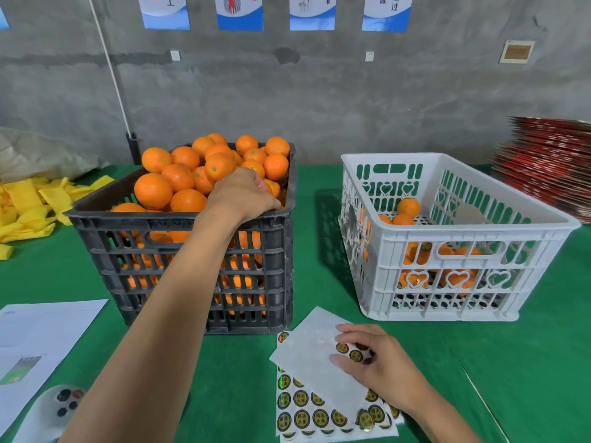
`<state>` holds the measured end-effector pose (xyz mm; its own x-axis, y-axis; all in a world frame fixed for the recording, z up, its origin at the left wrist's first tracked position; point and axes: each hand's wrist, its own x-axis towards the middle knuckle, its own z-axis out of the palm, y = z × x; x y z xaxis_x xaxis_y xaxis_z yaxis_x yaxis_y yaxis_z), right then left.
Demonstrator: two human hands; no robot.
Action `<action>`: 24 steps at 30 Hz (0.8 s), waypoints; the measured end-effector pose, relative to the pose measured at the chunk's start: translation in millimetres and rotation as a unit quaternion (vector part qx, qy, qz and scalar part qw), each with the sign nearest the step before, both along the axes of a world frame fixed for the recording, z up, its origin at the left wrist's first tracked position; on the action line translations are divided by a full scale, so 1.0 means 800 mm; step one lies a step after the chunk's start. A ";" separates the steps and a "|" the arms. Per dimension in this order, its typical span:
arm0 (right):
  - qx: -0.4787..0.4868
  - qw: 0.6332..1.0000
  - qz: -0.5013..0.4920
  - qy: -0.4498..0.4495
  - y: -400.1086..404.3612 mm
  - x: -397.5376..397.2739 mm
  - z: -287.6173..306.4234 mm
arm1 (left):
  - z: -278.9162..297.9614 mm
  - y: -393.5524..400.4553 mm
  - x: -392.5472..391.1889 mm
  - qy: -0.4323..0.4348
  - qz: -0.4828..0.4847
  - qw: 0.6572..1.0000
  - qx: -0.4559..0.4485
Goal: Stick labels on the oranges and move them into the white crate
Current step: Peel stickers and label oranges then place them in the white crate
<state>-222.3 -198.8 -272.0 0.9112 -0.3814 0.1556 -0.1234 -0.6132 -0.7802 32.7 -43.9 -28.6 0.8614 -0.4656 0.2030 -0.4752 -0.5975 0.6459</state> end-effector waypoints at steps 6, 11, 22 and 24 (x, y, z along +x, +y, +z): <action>-0.059 0.998 0.009 0.010 -0.002 0.001 0.000 | -0.001 -0.001 0.001 0.002 0.002 1.000 0.002; -0.081 0.997 0.008 0.005 0.000 0.003 0.000 | 0.001 0.000 0.000 0.002 0.002 1.000 0.004; -0.058 0.998 0.020 0.007 0.008 0.003 0.008 | 0.006 0.001 -0.009 -0.002 -0.005 1.000 0.006; -0.064 0.998 0.022 0.009 0.011 0.002 0.013 | 0.007 0.003 -0.011 -0.004 -0.003 1.000 0.008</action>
